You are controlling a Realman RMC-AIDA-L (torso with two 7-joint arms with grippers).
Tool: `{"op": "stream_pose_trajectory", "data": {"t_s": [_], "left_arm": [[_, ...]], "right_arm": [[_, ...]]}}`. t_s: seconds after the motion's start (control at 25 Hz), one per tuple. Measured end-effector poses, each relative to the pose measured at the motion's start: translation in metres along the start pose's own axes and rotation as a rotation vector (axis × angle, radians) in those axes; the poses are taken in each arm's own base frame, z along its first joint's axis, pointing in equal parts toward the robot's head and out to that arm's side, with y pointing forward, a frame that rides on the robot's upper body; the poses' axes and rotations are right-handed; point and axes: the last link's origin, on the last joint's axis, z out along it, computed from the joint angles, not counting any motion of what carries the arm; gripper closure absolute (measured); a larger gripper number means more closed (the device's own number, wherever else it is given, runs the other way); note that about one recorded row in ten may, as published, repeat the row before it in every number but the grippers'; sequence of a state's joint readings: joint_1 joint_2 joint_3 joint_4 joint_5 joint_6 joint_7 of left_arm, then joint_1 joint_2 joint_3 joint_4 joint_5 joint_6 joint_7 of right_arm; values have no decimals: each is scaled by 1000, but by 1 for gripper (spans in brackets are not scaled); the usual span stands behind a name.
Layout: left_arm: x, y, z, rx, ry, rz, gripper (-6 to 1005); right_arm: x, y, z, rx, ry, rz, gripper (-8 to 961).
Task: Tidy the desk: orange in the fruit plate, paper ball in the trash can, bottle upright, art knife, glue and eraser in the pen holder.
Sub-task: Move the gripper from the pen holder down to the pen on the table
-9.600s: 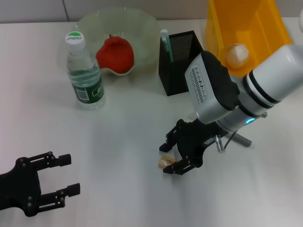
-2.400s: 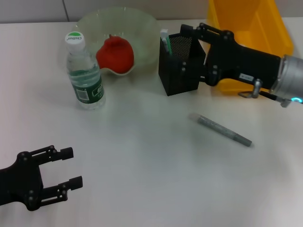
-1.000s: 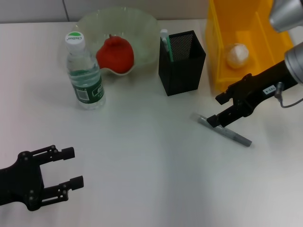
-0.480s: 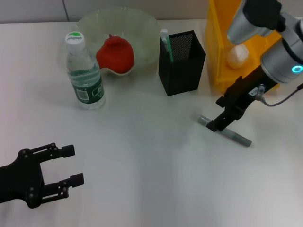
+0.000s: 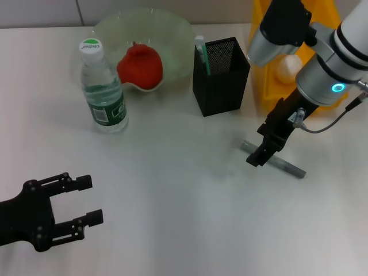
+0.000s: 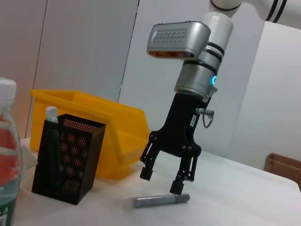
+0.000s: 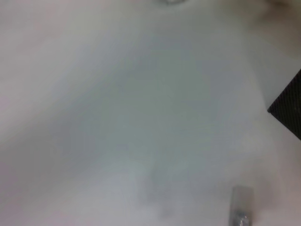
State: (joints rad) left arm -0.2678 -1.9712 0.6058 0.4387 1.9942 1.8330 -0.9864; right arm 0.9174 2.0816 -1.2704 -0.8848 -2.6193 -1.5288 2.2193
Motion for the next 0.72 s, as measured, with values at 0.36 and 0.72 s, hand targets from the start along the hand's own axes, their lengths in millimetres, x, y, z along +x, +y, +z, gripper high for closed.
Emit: {"op": "stream_pose_trajectory", "data": {"t_s": [0.36,0.72], "left_arm": [[3,-3,2,-6,2,0,281],[5,-5,3,-8,1,4,280]], "right_arm": [[0,-1,1,10,7,-1,142],[-1,-2,0,13,7,-10,142]]}}
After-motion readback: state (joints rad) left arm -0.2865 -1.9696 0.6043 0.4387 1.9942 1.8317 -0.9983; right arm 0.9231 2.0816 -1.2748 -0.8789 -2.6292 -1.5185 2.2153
